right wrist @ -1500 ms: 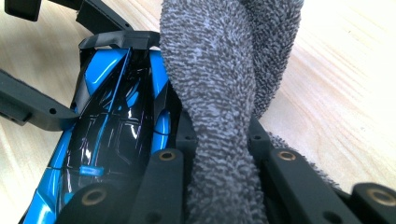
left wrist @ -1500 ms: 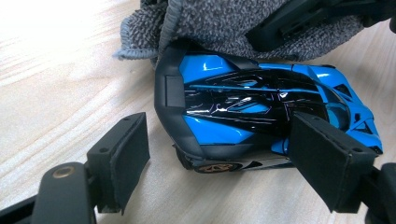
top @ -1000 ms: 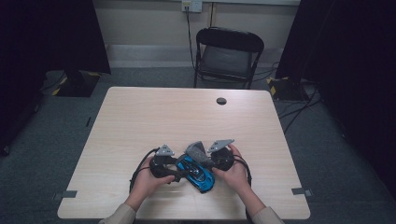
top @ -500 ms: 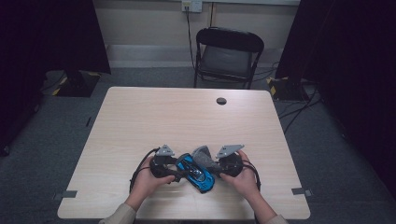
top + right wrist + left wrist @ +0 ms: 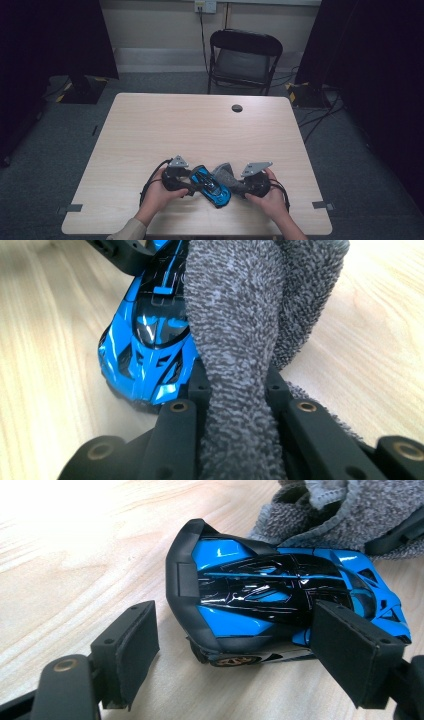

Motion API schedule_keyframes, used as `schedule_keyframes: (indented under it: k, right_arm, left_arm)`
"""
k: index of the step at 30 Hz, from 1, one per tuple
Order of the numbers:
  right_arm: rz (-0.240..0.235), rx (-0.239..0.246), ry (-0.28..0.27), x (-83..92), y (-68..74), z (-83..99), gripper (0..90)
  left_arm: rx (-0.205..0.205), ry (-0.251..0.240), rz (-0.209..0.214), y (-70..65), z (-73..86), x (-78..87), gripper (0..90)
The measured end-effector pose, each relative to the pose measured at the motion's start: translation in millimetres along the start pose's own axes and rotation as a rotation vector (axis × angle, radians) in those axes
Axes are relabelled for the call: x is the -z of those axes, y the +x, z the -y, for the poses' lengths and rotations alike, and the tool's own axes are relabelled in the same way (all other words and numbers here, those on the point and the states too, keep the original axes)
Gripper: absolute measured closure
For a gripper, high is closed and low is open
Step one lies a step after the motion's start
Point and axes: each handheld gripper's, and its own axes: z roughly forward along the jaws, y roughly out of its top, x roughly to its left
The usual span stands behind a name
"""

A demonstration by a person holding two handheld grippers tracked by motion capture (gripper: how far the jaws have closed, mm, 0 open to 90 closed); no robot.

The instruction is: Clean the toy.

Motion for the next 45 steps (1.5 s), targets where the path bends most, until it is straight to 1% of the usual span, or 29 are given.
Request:
schedule_keyframes:
  k: [10,12,17,18,19,21,24,27,28,32,33,35,39,43,45]
  right_arm:
    - [-0.006,-0.017,-0.002,10.9,-0.8,13.2,74.7]
    - [-0.009,-0.017,0.002,14.6,-1.7,16.3,74.8]
    - [-0.004,-0.031,0.009,27.1,-6.5,23.5,74.7]
    - [0.009,-0.034,0.002,30.8,-8.4,23.7,74.7]
    - [0.017,-0.049,-0.017,35.3,-11.7,23.4,74.7]
    - [0.035,-0.07,-0.039,40.0,-16.4,21.4,74.7]
    - [0.051,-0.088,-0.074,40.3,-20.9,14.2,74.7]
    - [0.083,-0.085,-0.075,29.3,-21.6,2.3,74.7]
    - [0.087,-0.084,-0.075,25.4,-21.9,-0.7,74.7]
    - [0.116,-0.068,-0.066,2.7,-22.2,-17.2,74.6]
    - [0.111,-0.065,-0.065,-2.8,-22.4,-21.1,74.6]
    - [0.117,-0.052,-0.057,-13.4,-22.3,-28.9,74.7]
    - [0.095,-0.048,-0.044,-32.9,-20.8,-45.0,74.6]
    - [0.08,-0.053,-0.039,-46.3,-19.9,-56.0,74.6]
    - [0.083,-0.048,-0.027,-50.1,-19.9,-58.3,74.6]
  left_arm:
    - [-0.004,0.0,-0.005,-0.2,-0.4,0.2,19.5]
    - [-0.01,0.003,-0.007,0.1,-0.6,0.4,19.5]
    - [-0.008,0.001,-0.01,-0.1,-0.7,0.6,19.5]
    - [-0.007,0.001,-0.009,-0.1,-0.6,0.6,19.5]
    - [-0.006,0.001,-0.01,0.0,-0.5,0.6,19.6]
    - [-0.005,0.0,-0.01,-0.1,-0.3,0.6,19.6]
    - [-0.006,0.001,-0.01,-0.2,-0.5,0.6,19.6]
    - [-0.006,0.003,-0.01,0.3,-0.5,0.7,19.6]
    - [-0.006,0.0,-0.009,0.2,-0.3,0.6,19.6]
    - [-0.003,-0.003,-0.007,-0.2,0.2,0.6,19.9]
    - [-0.003,-0.002,-0.007,-0.1,0.3,0.6,19.9]
    - [-0.001,-0.004,-0.006,0.0,0.7,0.6,19.9]
    - [0.001,-0.01,-0.002,0.3,1.6,0.2,19.9]
    - [0.002,-0.012,-0.004,0.1,1.6,0.2,19.9]
    - [0.002,-0.013,-0.004,0.0,1.7,0.2,19.9]
